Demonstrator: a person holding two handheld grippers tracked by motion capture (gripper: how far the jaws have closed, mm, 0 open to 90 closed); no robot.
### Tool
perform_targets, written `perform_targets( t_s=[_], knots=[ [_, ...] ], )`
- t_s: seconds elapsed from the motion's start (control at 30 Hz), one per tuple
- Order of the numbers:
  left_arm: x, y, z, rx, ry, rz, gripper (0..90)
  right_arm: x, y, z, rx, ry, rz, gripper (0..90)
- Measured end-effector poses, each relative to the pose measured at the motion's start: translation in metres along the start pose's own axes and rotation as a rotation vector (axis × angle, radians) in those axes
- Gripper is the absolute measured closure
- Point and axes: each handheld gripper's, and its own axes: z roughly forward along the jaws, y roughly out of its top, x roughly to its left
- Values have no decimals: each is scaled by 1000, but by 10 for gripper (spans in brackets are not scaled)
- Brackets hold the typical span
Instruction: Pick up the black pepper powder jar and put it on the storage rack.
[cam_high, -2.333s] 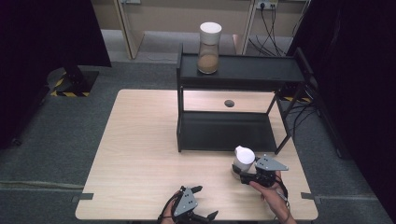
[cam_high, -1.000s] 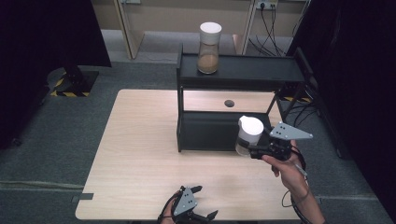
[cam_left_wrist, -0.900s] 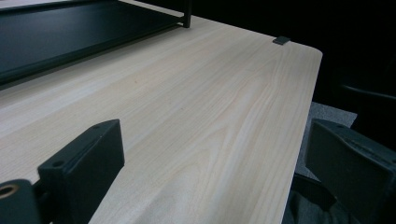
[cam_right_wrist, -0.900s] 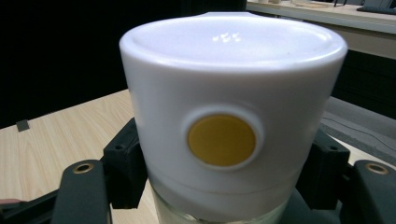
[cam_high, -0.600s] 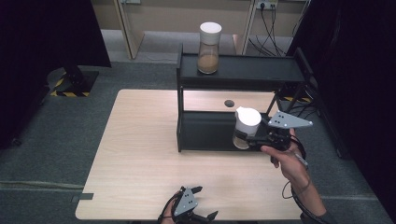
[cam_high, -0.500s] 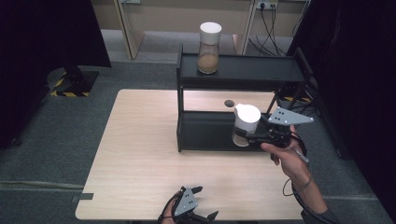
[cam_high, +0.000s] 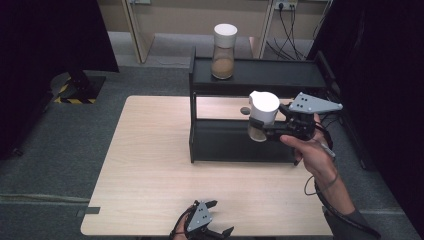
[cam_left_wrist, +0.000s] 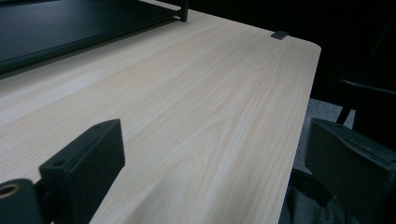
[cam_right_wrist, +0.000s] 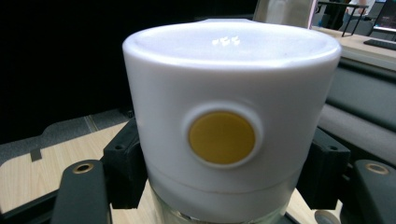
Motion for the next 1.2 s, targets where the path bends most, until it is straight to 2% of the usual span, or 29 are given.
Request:
perform_targets(
  t_s=[0.07, 0.3, 0.53, 0.83, 0.97, 1.2],
  knots=[
    [0, 0, 0, -1, -3, 1, 51, -1, 3, 0, -5, 1, 4, 308],
    [1, -1, 2, 8, -4, -4, 51, -10, 34, 5, -19, 2, 22, 308],
    [1, -1, 2, 16, -7, -1, 53, -15, 57, 14, -23, -20, 30, 308],
    [0, -1, 2, 17, -3, -1, 54, -20, 77, 27, -10, -82, 43, 308],
    [1, -1, 3, 22, -8, 5, 53, -25, 83, 30, -21, -97, 59, 308],
    [0, -1, 3, 22, -9, 5, 54, -32, 96, 35, -24, -154, 73, 308]
  ],
)
